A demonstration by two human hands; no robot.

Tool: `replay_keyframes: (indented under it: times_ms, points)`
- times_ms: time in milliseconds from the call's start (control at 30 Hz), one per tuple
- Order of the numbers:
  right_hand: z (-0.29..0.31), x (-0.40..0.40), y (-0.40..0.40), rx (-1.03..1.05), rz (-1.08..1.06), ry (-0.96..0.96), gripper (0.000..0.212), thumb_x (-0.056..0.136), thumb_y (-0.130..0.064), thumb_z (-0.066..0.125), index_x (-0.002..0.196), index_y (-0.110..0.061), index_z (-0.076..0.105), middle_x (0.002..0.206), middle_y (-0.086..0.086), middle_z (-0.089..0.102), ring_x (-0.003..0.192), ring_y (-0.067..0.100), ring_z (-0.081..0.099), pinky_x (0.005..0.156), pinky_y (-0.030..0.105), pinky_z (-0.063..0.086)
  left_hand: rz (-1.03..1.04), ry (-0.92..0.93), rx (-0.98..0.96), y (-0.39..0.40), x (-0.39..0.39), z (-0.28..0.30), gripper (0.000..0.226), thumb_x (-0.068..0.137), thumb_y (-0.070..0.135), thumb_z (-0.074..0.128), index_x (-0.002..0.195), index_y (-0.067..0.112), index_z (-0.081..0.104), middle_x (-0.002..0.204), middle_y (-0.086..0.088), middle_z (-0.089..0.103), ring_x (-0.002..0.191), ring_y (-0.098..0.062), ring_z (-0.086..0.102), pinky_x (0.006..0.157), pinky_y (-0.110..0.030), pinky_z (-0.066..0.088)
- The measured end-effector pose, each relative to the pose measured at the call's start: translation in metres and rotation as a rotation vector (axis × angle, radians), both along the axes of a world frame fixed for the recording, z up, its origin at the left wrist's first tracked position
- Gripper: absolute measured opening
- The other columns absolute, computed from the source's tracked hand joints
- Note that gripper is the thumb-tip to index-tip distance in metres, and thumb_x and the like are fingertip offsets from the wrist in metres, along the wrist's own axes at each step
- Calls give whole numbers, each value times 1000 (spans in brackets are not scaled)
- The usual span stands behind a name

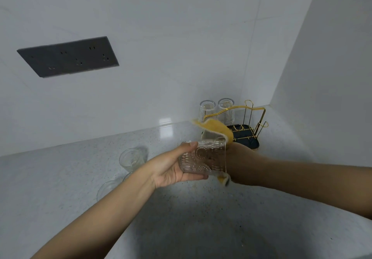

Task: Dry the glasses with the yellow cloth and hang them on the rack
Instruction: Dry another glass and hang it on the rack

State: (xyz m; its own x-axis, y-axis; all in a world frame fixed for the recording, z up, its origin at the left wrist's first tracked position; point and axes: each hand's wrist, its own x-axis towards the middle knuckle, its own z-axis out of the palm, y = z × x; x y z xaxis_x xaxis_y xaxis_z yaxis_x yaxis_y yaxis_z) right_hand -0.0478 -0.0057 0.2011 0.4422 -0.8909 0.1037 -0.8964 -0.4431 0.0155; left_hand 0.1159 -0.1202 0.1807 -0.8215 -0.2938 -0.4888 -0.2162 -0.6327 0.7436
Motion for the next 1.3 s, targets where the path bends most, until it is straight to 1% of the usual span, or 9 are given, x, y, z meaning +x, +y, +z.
replay_keyframes:
  times_ms: [133,200,300,567,667,800,1033,1167,1300]
  points:
    - [5,7,-3,380,-175,-259,19,77,-9,62,96,-11,65,95,8,67,87,18,64,82,28,54,61,47,-6,-4,1,1,94,40,35,97,118,3,57,102,-22,71,85,-33,72,71,-44,61]
    - [16,11,0,525,-323,-518,19,88,-13,54,104,-4,60,101,11,63,87,16,59,79,23,51,81,68,6,0,2,-1,96,39,35,97,119,2,57,103,-22,71,86,-33,72,70,-44,61]
    - [34,14,4,785,-425,-906,23,88,-12,58,110,-17,52,100,-5,54,82,5,50,70,11,41,111,111,-4,3,2,-4,98,41,38,97,123,2,55,104,-23,70,86,-35,72,72,-46,61]
    - [43,9,-4,815,-682,-1482,20,84,-4,59,89,-23,55,94,2,59,87,17,57,72,29,48,40,67,-137,2,-2,4,93,58,55,84,129,6,52,112,-24,68,95,-36,70,80,-42,59]
    - [37,1,-9,838,-768,-1704,25,79,0,58,99,-13,55,105,13,57,98,30,55,89,44,46,110,149,-272,7,-1,-5,80,67,18,85,135,24,43,126,-18,61,105,-37,66,88,-46,56]
    - [37,-2,-7,930,-722,-1660,32,72,-7,61,102,-12,54,112,15,55,99,30,55,85,40,47,212,211,-287,14,-3,-12,63,66,3,82,120,18,54,114,-15,66,96,-30,69,78,-41,60]
    - [39,2,3,697,-399,-618,22,93,-19,49,105,-3,58,92,4,55,80,11,52,65,6,42,121,140,-74,9,-3,0,97,37,38,98,118,5,56,100,-18,73,84,-30,73,65,-35,60]
    - [38,0,-1,734,-489,-937,12,89,-11,55,84,-22,56,84,0,55,73,9,53,61,10,44,102,180,-158,10,-2,-6,95,53,34,94,134,14,47,122,-18,66,103,-35,68,84,-43,58]
    - [37,-2,-1,883,-588,-1346,22,86,-7,56,99,-24,54,106,3,55,96,16,53,83,28,45,203,232,-251,14,-4,-15,81,57,12,88,128,20,50,127,-17,61,111,-35,63,89,-49,55]
